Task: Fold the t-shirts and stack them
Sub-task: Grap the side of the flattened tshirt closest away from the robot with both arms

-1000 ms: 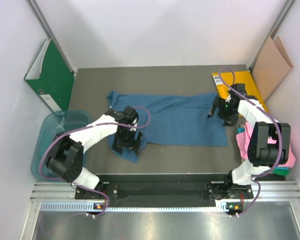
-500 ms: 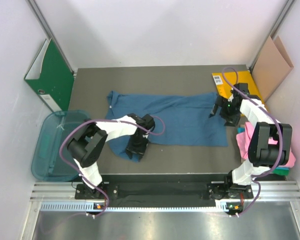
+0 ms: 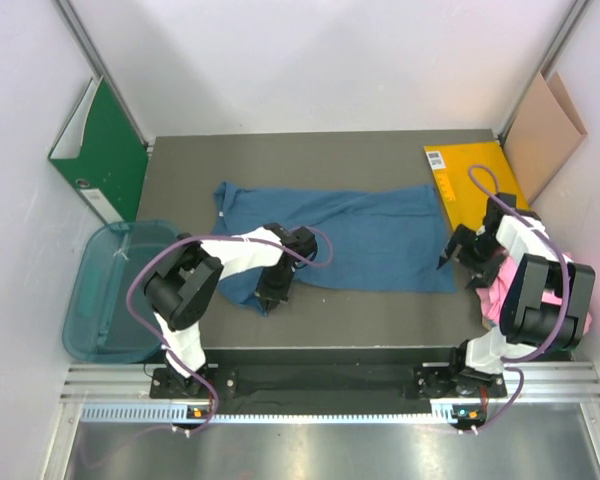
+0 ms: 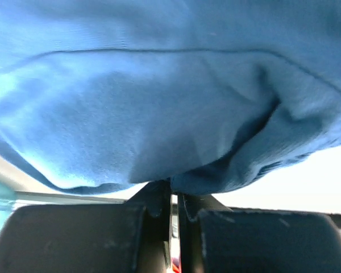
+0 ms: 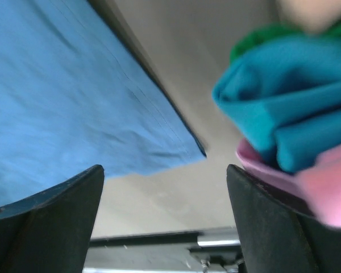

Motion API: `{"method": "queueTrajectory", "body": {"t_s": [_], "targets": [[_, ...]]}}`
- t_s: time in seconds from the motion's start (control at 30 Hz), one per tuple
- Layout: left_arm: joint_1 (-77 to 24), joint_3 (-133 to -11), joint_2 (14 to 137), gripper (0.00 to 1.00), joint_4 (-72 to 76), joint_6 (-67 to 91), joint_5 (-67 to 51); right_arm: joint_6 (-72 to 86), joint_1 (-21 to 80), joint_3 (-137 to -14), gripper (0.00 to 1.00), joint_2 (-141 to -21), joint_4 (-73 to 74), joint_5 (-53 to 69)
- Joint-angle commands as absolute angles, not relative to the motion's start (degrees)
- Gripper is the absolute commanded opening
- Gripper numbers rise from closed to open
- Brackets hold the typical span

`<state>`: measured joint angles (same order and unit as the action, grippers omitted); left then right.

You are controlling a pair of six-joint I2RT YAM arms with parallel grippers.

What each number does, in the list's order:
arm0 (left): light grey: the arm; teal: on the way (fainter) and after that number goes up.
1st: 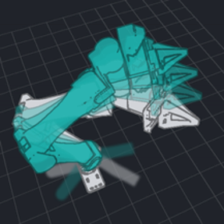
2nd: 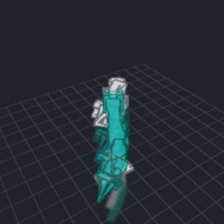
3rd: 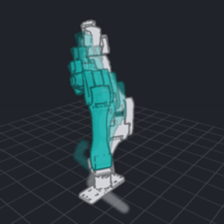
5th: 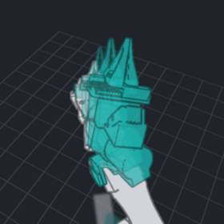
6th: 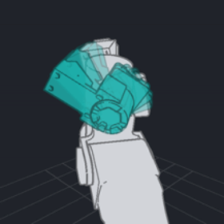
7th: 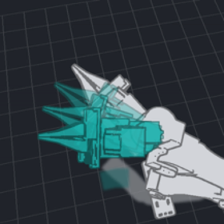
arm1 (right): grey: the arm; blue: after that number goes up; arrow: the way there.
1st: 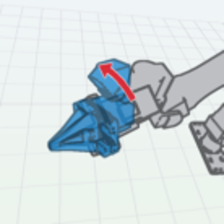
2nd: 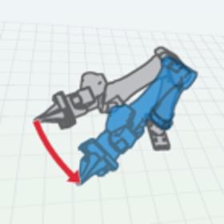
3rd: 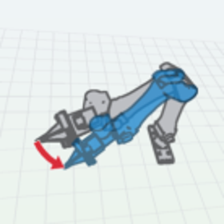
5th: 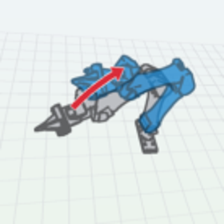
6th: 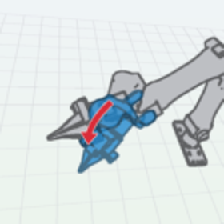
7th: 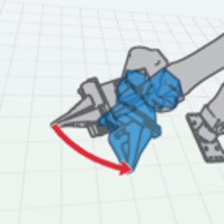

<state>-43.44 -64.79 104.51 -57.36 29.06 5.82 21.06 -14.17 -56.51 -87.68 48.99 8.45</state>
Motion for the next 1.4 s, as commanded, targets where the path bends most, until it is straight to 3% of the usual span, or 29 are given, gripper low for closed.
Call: {"method": "queueTrajectory", "body": {"t_s": [0.0,0.17,0.4,0.53,0.67,0.9,1.0,1.03,1.13,1.37], "targets": [[-42.89,-68.64,102.92,0.0,-59.68,30.15,12.04,19.51,-14.59,-54.23,0.81,-88.06,51.24,8.79],[-42.89,-70.84,102.83,0.0,-60.82,30.5,12.92,19.07,-14.59,-52.3,0.61,-89.21,50.72,8.62],[-42.8,-72.77,101.78,0.0,-62.92,31.73,14.24,19.42,-14.15,-49.14,0.46,-91.4,46.32,8.26],[-42.8,-73.48,100.46,0.0,-64.24,32.78,14.77,19.77,-13.36,-48.34,0.18,-92.55,43.51,7.91],[-42.8,-73.21,98.79,0.0,-65.48,33.92,14.06,20.39,-11.96,-50.35,0.0,-90.88,42.89,6.95],[-42.8,-70.67,94.57,0.0,-67.06,35.77,13.8,19.51,-10.9,-54.75,0.01,-85.43,45.96,6.24],[-42.89,-69.26,94.3,0.0,-66.97,36.12,13.71,18.37,-10.9,-55.9,0.35,-85.25,47.9,8.87],[-42.8,-68.82,94.39,0.0,-66.97,36.21,13.45,18.2,-10.9,-55.9,0.54,-85.25,48.6,9.14],[-42.8,-68.56,94.57,0.0,-66.71,36.82,12.92,17.84,-10.9,-54.5,0.69,-84.55,50.18,10.9],[-42.8,-69.34,95.36,0.0,-66.45,38.06,12.48,16.88,-10.9,-53.35,0.69,-87.01,48.78,13.62]]}}
